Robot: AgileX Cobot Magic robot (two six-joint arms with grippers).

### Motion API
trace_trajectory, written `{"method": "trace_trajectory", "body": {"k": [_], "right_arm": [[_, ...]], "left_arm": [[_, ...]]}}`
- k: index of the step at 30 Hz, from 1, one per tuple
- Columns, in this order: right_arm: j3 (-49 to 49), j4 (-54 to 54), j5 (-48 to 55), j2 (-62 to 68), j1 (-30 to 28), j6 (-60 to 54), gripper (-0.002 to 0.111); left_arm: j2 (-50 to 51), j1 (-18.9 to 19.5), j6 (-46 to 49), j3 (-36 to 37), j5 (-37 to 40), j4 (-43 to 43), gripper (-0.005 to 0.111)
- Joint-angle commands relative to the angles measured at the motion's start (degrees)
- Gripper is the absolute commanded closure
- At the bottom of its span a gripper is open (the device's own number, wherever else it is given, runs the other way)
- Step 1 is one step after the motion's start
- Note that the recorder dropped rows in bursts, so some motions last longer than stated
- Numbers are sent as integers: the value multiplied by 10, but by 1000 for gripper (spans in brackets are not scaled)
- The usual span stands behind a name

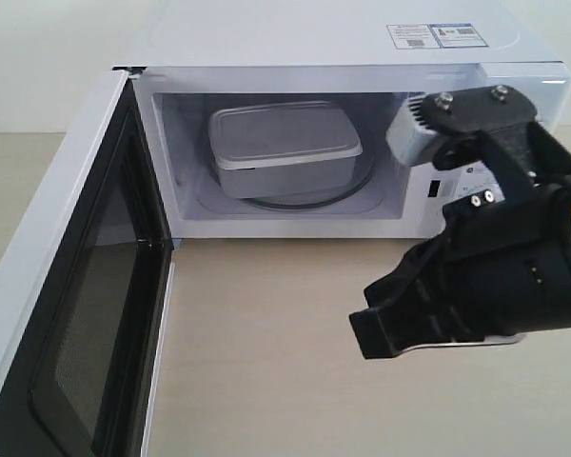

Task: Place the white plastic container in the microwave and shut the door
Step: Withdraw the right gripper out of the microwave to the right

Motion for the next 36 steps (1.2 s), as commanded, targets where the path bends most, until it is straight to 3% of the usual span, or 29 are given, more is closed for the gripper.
{"method": "trace_trajectory", "body": {"k": [1, 10, 26, 31, 36], "right_arm": [[4, 3, 18, -24, 0, -6, 108], [4, 4, 42, -29, 0, -6, 108], [4, 1, 16, -29, 0, -11, 108], [4, 4, 23, -29, 0, -14, 108], [4, 4, 33, -29, 0, -17, 108]], "left_arm": [[-2, 1, 19, 2, -2, 0, 102], [-2, 1, 49, 2, -10, 39, 102], [-2, 1, 49, 2, -144, 38, 102], [-2, 1, -20, 2, -188, 38, 102], [-2, 1, -23, 2, -211, 38, 102]]}}
